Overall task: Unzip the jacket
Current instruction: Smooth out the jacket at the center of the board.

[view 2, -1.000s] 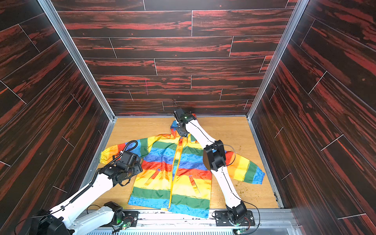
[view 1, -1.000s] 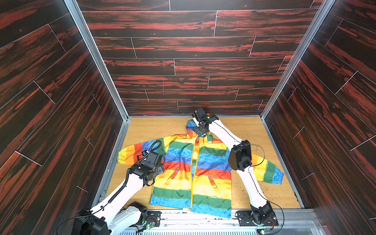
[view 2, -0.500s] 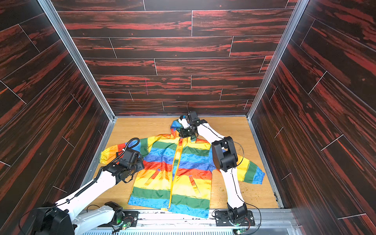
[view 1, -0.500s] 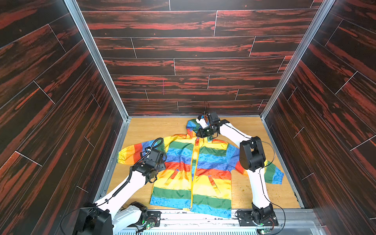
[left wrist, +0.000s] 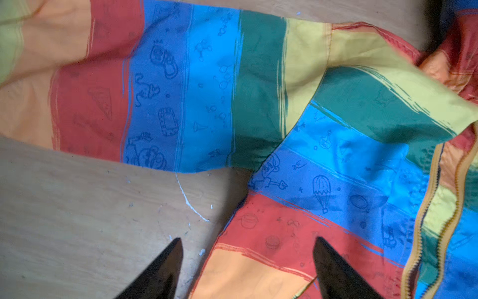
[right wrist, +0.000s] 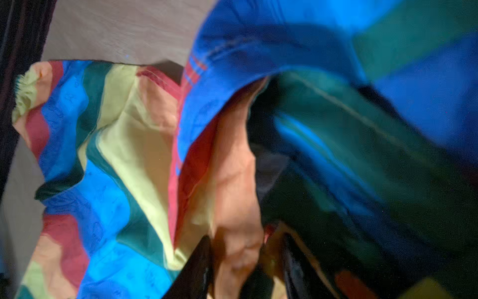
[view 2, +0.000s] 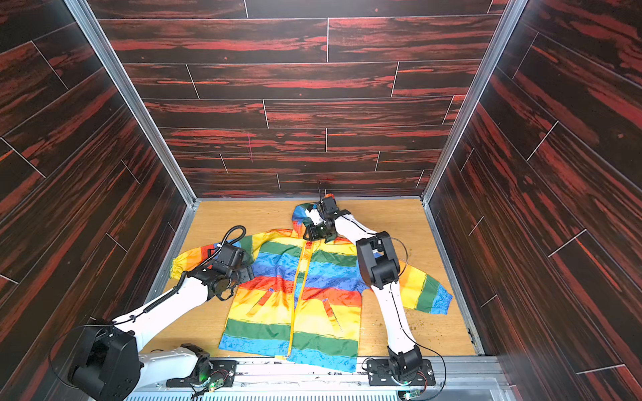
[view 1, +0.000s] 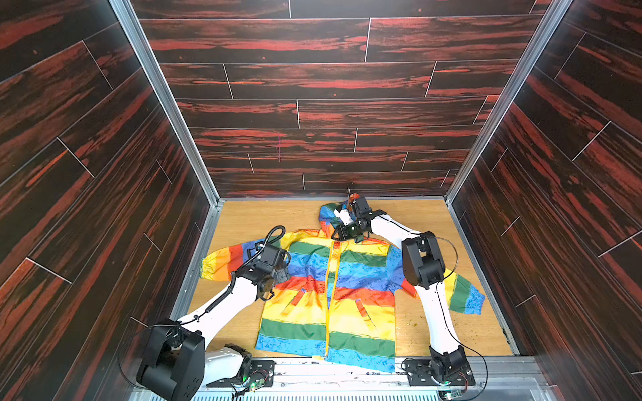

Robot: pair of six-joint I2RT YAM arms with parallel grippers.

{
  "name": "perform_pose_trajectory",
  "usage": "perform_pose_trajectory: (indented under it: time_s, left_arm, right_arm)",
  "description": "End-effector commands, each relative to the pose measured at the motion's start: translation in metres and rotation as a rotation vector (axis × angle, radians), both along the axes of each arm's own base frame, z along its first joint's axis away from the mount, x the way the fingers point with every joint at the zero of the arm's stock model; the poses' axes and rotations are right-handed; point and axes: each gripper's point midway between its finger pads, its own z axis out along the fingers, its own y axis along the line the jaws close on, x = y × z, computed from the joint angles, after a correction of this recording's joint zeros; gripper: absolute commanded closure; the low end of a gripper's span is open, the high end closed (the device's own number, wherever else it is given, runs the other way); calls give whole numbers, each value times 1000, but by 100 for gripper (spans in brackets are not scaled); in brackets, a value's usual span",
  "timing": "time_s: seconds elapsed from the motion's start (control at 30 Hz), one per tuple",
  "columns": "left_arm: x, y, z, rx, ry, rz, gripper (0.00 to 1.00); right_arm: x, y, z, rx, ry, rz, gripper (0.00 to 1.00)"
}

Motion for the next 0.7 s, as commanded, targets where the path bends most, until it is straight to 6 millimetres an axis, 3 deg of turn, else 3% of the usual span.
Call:
perform_pose_trajectory:
  time_s: [0.0,0.07,0.17,0.3,0.4,0.47,0.57,0.67]
  left_arm:
    - [10,7,12,64,-29,-5,7]
    - [20,13,24,122,-73,-16,3]
    - [38,22,53,192,-205,-12,0]
    - [58,37,90,198,-375,40,0]
    - [69,46,103,181,-432,39,0]
    - [75,58,107,167,-466,57,0]
    - [79,81,112,160,-572,121,0]
    - [63,114,121,272,-719,266,0]
  right_arm:
    - [9,-15,88,123,-180,-17,44]
    - [1,-37,99,114,-227,-65,33]
    - [-15,-77,114,66,-328,-159,28]
    - [-40,-128,133,-42,-486,-262,27]
    - [-55,-170,142,-116,-666,-377,29]
    - [-70,-205,148,-67,-797,-480,29]
    - [-94,-243,141,-15,-922,-579,20]
    - [-103,-277,126,-103,-899,-694,16]
